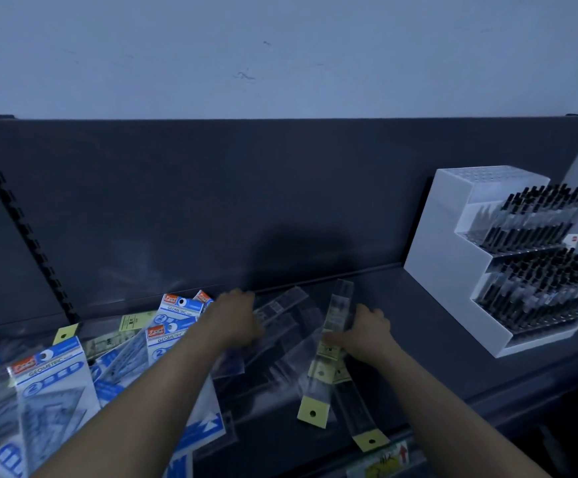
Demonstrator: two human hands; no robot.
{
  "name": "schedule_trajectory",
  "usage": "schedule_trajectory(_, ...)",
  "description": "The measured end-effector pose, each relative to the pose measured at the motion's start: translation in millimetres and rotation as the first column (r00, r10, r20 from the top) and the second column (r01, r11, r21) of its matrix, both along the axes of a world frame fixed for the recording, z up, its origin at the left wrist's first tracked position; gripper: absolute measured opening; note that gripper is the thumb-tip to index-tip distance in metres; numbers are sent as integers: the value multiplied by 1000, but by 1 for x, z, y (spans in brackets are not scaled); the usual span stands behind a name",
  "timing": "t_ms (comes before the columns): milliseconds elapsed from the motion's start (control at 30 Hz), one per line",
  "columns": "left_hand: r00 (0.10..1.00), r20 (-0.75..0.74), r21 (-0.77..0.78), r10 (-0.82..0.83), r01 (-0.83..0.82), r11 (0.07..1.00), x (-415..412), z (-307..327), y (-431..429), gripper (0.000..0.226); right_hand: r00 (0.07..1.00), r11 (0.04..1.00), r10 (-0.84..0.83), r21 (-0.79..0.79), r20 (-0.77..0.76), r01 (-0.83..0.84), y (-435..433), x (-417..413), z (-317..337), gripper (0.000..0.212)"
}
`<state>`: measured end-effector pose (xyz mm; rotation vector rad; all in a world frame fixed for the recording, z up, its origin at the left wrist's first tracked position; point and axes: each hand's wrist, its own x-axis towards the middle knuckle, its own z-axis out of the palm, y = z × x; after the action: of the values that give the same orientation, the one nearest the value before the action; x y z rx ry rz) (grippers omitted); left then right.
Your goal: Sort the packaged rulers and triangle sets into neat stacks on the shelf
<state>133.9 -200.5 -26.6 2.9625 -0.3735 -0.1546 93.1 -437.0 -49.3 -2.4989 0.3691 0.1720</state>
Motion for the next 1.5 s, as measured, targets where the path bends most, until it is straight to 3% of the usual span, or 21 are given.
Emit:
schedule_trajectory(100,992,-128,110,-11,25,994,1,-7,-23,76,996,998,20,-64,-82,-25,13,-4,-2,92)
schedule_trajectory(167,983,-183,114,13,9,993,4,-5,-31,71,994,1000,17,-1,-109,-17,17,-1,-4,90)
schedule_trajectory(300,960,-277,64,32,-14,998,7,-4,-38,59,995,994,22,111,-102,-11,16,2,1,38)
schedule_trajectory(367,953,-303,14,27,-24,1000,8,-7,-39,57,994,992,-7,121,-112,21,15,3,2,29)
schedule_trajectory(467,980,-193,-90,44,-62,994,5,-8,-40,53,984,982,-53,167,-169,82,13,6,3,37)
schedule_trajectory(567,991,-81,-315,110,-130,940,5,-2,-39,45,972,976,-98,171,-215,136,8,9,2,40)
schedule_trajectory(667,990,-50,-468,135,-143,872,9,12,-36,42,969,974,-130,157,-210,165,2,7,2,21)
schedule_trajectory(800,992,-26,-588,121,-113,801,8,31,-35,37,973,969,-198,123,-120,213,-12,5,11,37)
schedule_trajectory(1000,979,-24,-746,201,-152,648,-2,34,-47,34,981,980,-150,113,-120,164,-18,-4,15,31)
schedule_trajectory(1100,973,-118,-698,199,-224,680,-5,24,-47,36,964,910,-251,319,-88,266,-8,-10,19,24)
schedule_trajectory(1133,968,-132,-665,211,-245,705,-7,19,-47,39,971,930,-195,289,-141,229,-6,-8,21,24)
schedule_trajectory(1167,966,-127,-623,225,-254,740,-10,14,-46,43,983,977,-126,156,-132,146,-3,-10,19,26)
schedule_trajectory(1233,967,-124,-481,222,-254,839,-19,4,-47,49,969,899,-236,362,-74,247,0,-12,14,33)
schedule_trajectory(1300,971,-166,-396,174,-227,890,-25,-8,-50,47,988,984,-144,97,-54,148,5,-17,13,41)
schedule_trajectory(1333,966,-199,-377,166,-232,897,-27,-11,-51,47,991,992,-121,38,-64,124,8,-18,12,43)
schedule_trajectory(1500,955,-218,-86,203,-226,970,-39,-11,-59,91,996,998,-67,-6,-66,67,22,-16,12,46)
